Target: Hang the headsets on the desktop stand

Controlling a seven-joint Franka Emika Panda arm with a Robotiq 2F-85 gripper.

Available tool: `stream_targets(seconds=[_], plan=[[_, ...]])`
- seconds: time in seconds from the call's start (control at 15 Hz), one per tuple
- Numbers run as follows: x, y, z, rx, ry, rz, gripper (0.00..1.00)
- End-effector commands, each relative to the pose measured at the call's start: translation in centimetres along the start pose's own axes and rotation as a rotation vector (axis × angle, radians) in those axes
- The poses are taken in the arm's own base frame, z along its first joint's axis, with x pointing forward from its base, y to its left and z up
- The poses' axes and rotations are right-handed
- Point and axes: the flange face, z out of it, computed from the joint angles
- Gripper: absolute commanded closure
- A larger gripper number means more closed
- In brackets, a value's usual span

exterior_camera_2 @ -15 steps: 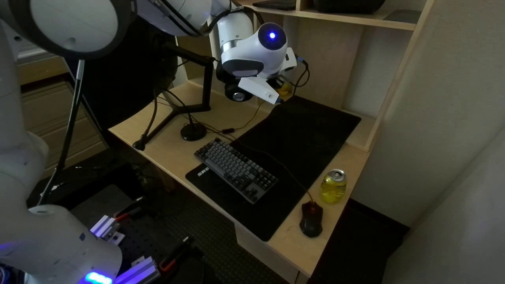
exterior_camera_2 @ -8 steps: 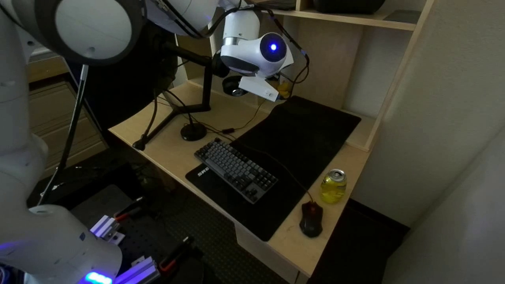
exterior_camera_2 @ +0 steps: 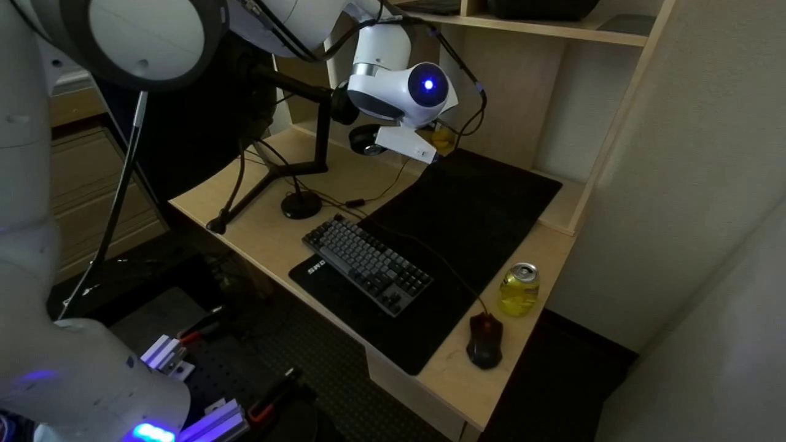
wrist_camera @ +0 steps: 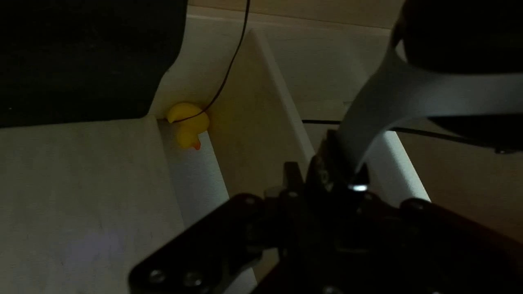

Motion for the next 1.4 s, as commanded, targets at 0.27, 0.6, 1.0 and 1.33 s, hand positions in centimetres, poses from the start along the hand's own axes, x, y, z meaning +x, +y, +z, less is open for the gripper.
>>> stream_targets(seconds=[0.27, 0.6, 1.0, 1.33], plan=[[1.4, 1.3, -0.5, -0.097, -0.009, -0.412, 0.95], [3.2, 1.8, 0.2, -0.09, 0.173, -0.571, 0.95], [2.5, 1.0, 3.2, 0.134, 0.375, -0.617, 0.95], [1.1, 0.3, 3.8, 0.303, 0.391, -0.649, 0.8]])
